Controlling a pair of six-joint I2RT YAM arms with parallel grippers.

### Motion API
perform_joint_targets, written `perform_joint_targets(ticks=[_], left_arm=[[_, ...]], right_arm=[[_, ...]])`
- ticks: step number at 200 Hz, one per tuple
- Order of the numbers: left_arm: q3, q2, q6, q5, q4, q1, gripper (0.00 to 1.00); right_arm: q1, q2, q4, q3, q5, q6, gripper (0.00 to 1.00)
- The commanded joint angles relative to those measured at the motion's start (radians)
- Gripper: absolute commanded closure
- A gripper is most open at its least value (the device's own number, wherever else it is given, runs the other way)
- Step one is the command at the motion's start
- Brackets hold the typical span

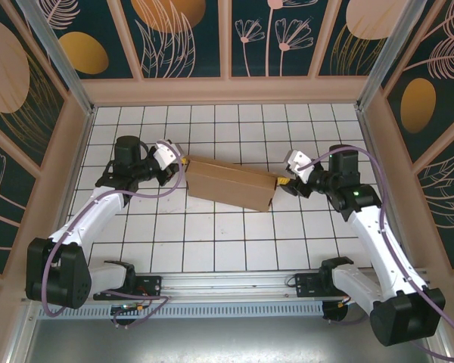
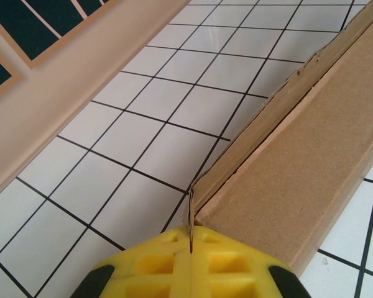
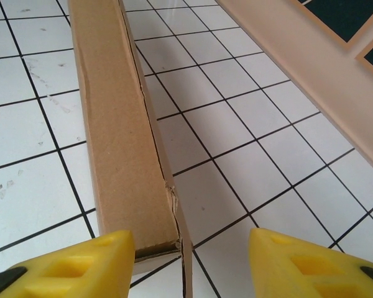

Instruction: Fold the paper box

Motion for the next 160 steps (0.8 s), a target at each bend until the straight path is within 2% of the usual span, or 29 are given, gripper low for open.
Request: perform_joint_targets(ticks=[1, 50, 87, 101, 160], left_arm=[[0.002, -0.008, -0.014, -0.008, 0.04, 0.004, 1.0], [0.036, 0.012, -0.014, -0.006, 0.012, 0.004, 1.0], [0.05, 0.023, -0.019, -0.002, -0.004, 0.003, 1.0], [0.052, 0.023, -0.02, -0.003, -0.009, 0.001, 1.0], [0.061, 0.029, -0.028, -0.009, -0.02, -0.007, 1.0]], right_arm=[[-0.008, 0.009, -0.023, -0.026, -0.039, -0.02, 0.51], [-0.008, -0.01, 0.011, -0.082, 0.031, -0.028, 0.58], [-0.01, 0.006, 0.076, -0.102, 0.071, -0.014, 0.79], [-0.008, 0.014, 0.081, -0.089, 0.064, -0.009, 0.83], [0.012, 0.055, 0.093, -0.052, 0.084, 0.009, 0.85]])
